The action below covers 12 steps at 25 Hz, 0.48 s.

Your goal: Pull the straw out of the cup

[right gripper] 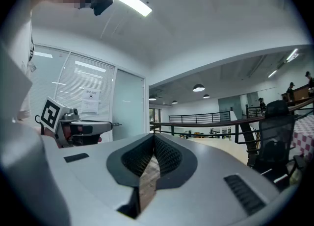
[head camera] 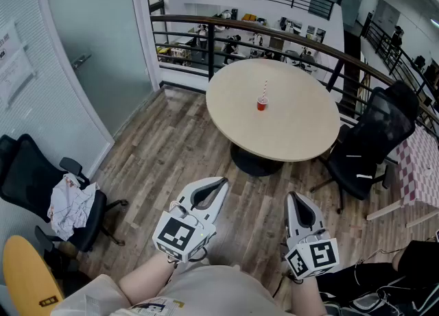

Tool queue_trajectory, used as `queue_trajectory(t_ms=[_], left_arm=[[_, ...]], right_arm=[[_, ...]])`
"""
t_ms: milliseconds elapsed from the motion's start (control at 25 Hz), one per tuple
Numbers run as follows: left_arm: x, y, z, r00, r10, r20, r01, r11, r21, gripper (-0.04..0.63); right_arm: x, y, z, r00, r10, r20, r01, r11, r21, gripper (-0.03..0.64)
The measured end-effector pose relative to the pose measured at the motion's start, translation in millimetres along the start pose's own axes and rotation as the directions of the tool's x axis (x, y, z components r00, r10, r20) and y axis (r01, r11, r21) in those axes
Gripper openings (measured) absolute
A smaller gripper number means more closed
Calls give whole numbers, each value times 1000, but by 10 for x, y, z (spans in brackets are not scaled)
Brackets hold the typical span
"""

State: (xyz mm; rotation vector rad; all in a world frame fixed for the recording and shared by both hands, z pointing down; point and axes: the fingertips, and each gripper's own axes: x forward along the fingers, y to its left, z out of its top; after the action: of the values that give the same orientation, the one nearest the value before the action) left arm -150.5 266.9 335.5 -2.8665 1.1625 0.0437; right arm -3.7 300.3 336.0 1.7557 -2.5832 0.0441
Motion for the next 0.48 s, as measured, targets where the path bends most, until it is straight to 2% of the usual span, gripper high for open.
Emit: queue_trajectory(t_ms=[480], left_arm=[[93, 15, -92, 999, 6, -34, -6, 1000, -7, 14]], right_arm=[[49, -133, -63, 1000, -14, -8, 14, 999, 42, 21]])
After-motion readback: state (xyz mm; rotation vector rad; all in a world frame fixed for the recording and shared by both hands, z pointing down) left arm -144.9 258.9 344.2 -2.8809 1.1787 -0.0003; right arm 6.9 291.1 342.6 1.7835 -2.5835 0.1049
